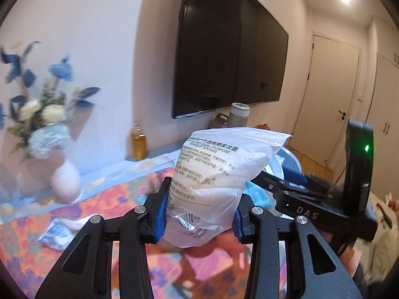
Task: Organize soft objects
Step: 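Carry the cotton bag and white ring to the glass bowl and open both tools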
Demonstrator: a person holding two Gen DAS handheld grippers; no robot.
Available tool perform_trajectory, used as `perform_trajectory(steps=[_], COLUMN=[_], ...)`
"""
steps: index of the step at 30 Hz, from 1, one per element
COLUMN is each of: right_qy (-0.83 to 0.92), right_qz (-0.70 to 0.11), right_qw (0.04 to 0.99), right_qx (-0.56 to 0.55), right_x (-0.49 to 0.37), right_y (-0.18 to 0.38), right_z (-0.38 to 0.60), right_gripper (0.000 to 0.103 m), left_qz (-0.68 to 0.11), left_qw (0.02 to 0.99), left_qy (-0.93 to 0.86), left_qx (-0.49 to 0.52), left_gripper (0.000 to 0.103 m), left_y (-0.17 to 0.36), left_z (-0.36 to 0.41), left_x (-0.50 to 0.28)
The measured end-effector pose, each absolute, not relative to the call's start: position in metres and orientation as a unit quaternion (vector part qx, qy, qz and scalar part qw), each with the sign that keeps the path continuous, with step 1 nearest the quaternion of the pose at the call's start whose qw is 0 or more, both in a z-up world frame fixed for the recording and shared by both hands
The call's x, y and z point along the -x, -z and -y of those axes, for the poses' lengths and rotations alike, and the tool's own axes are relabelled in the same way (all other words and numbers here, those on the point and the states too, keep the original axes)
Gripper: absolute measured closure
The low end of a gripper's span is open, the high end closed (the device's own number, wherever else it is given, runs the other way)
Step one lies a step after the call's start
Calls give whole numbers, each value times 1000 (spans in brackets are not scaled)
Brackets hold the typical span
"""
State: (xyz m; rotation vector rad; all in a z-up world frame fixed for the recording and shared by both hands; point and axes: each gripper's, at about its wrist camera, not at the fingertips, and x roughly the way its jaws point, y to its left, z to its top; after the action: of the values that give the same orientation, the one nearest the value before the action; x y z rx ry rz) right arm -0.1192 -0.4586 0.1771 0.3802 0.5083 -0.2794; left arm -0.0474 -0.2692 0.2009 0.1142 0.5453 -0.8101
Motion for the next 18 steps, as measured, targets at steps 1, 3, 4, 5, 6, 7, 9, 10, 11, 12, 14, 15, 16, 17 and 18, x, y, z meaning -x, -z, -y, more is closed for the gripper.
perform_trajectory(steps=[1,3,4,5,6,7,9,10,11,12,14,15,16,17,18], right_qy=[152,183,199,206,215,226,236,242,241,236,230,236,240,242,240], right_qz=[-254,-266,-276,-282,-288,-297,-308,-314,-316,-317,-320,-322,-323,-324,-321], right_qw=[934,919,910,906,900,893,886,879,876,872,865,862,860,859,860], right_qx=[-201,-226,-238,-242,-246,-250,-254,-264,-275,-288,-309,-313,-313,-313,-317], right_x=[119,116,113,109,109,106,104,102,103,104,109,114,118,120,127], right_y=[-174,-168,-161,-158,-152,-145,-137,-130,-124,-119,-108,-103,-101,-101,-100], right_z=[472,499,515,521,530,539,549,555,558,561,566,567,568,566,565], right_gripper=[38,38,38,38,38,38,37,36,34,28,23,23,23,23,23], left_qz=[-263,-253,-254,-257,-264,-270,-286,-287,-286,-286,-302,-307,-307,-310,-314], left_qw=[884,890,885,882,879,877,875,876,876,874,865,865,862,856,851], left_qy=[383,372,381,387,389,387,378,374,373,374,377,371,378,389,397], left_qx=[-57,-73,-76,-78,-83,-87,-98,-103,-107,-116,-134,-139,-141,-141,-140], left_gripper=[65,65,65,65,65,65,65,64,62,59,32,27,23,23,23], left_y=[-203,-208,-208,-206,-203,-199,-184,-178,-173,-166,-153,-146,-141,-138,-137], left_z=[279,306,320,328,342,352,374,381,386,393,402,403,402,400,398], left_x=[46,45,44,42,39,35,24,19,17,15,12,13,16,19,22])
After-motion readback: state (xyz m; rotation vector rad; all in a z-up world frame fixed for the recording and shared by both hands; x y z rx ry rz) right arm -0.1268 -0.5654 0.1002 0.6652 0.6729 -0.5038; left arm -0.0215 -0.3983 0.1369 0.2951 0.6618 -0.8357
